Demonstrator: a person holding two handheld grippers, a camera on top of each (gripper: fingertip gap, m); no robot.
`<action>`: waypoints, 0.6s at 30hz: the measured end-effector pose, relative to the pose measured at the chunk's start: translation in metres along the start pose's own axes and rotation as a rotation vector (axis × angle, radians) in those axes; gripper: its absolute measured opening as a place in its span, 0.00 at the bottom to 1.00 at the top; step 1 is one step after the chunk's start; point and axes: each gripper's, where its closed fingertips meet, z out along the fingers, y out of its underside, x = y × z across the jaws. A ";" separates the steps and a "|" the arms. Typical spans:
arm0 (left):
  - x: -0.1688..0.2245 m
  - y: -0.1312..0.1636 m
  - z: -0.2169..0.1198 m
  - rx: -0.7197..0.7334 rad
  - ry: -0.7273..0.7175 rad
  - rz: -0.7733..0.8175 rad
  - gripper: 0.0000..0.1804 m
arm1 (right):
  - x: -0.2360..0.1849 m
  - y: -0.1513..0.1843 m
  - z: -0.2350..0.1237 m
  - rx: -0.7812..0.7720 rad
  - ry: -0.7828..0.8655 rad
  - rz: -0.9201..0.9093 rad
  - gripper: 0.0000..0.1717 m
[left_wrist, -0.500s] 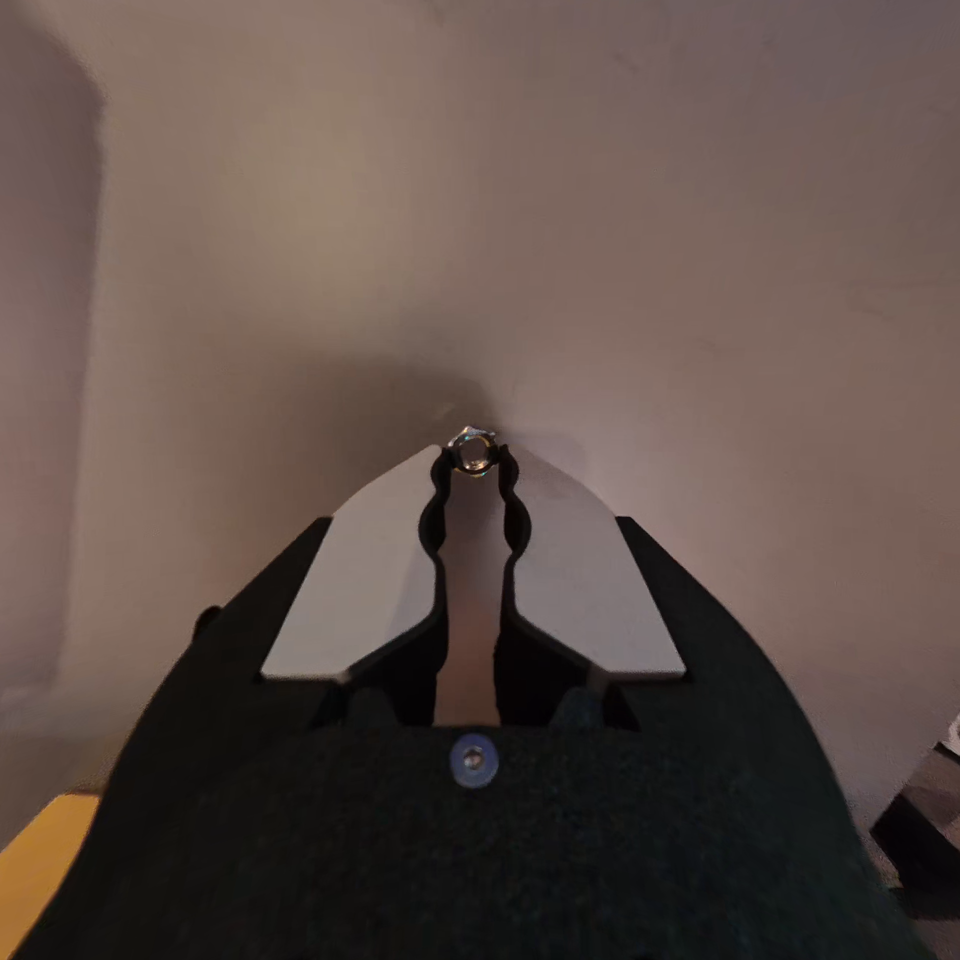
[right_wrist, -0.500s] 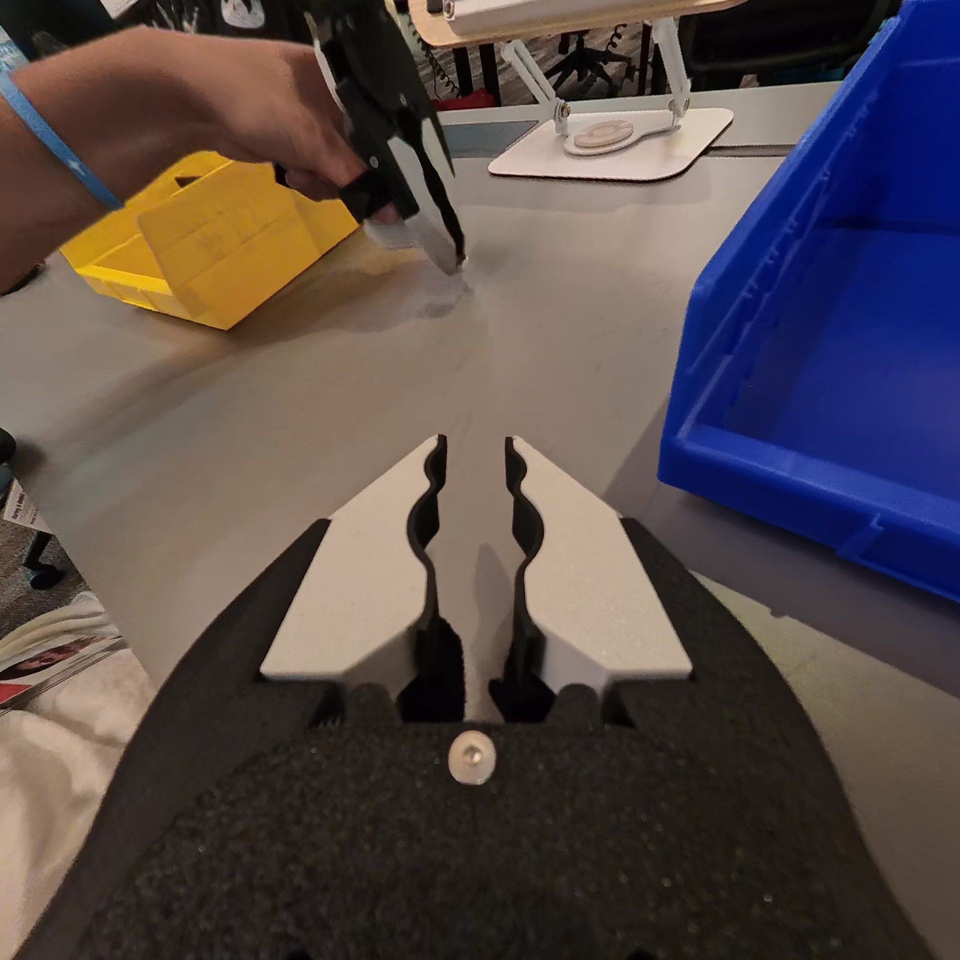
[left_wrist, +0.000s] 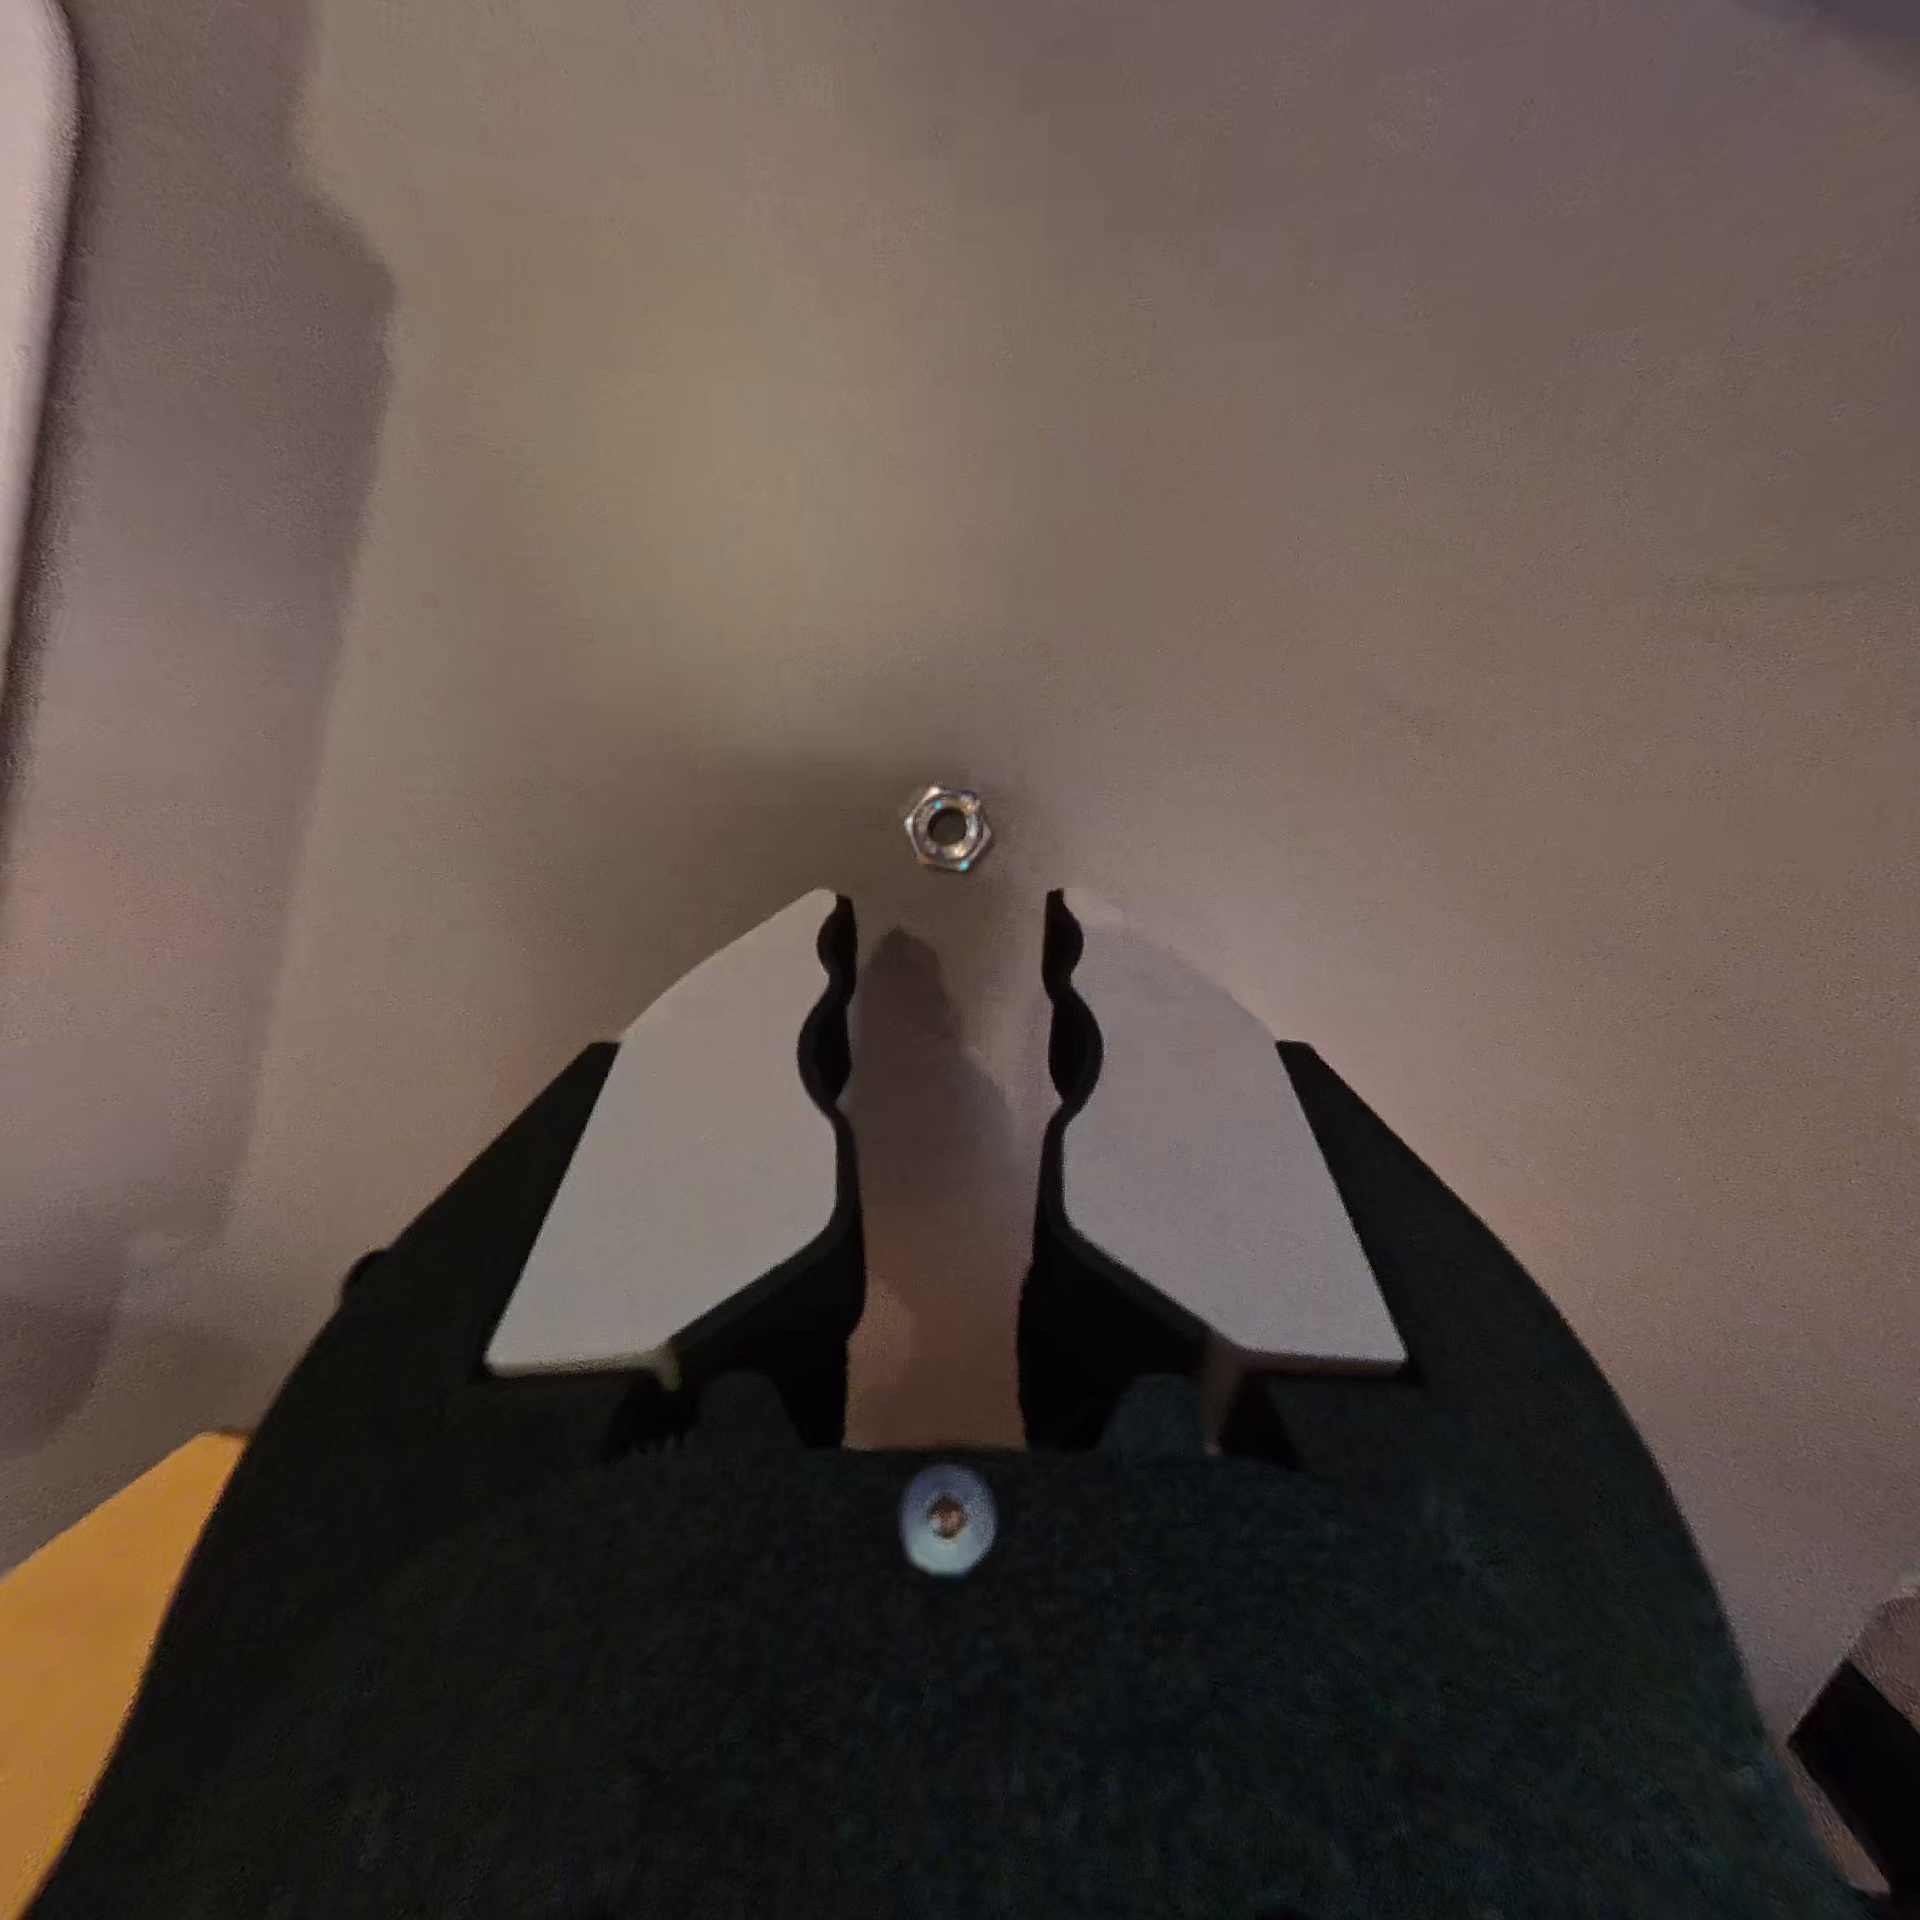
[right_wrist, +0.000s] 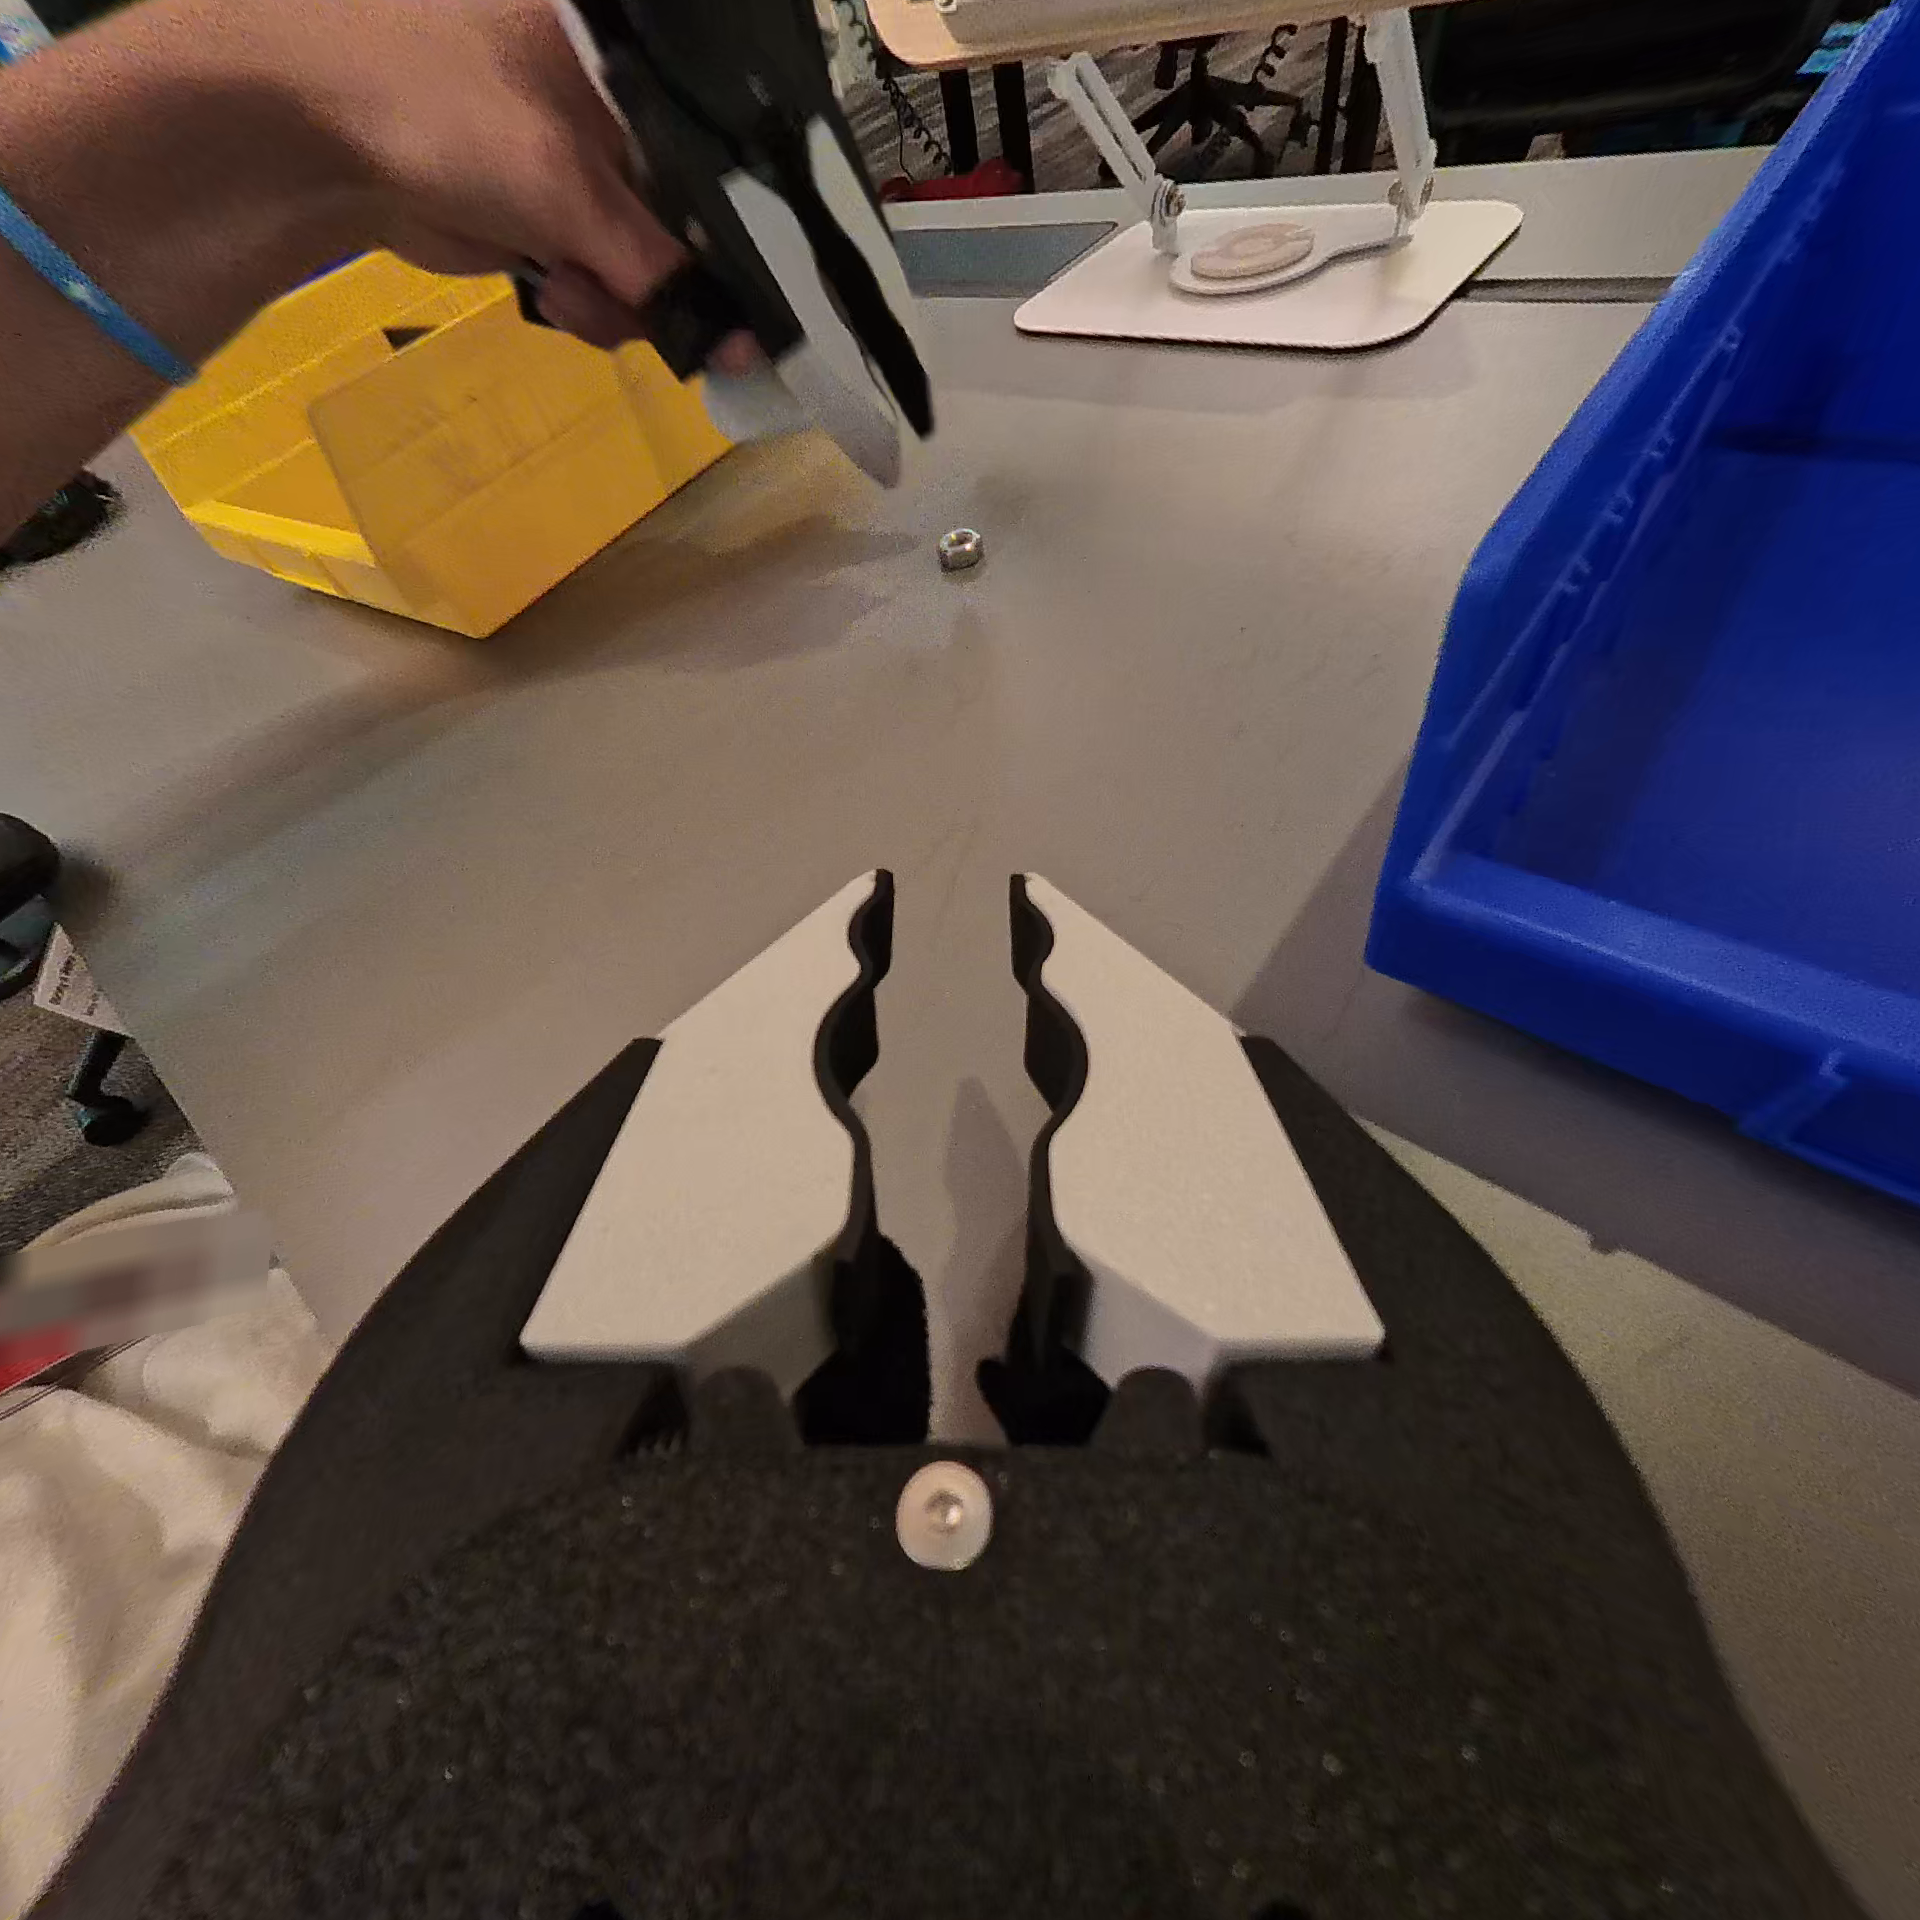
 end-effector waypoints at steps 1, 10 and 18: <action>0.001 -0.002 -0.016 0.051 -0.011 -0.004 0.19 | 0.000 0.000 0.000 0.003 -0.002 0.003 0.13; -0.075 0.105 -0.138 0.146 -0.278 -0.257 0.21 | -0.003 -0.001 0.001 0.003 -0.007 -0.009 0.13; -0.167 0.207 -0.119 -0.105 -0.349 -0.533 0.19 | 0.005 0.001 0.007 -0.011 -0.003 0.029 0.13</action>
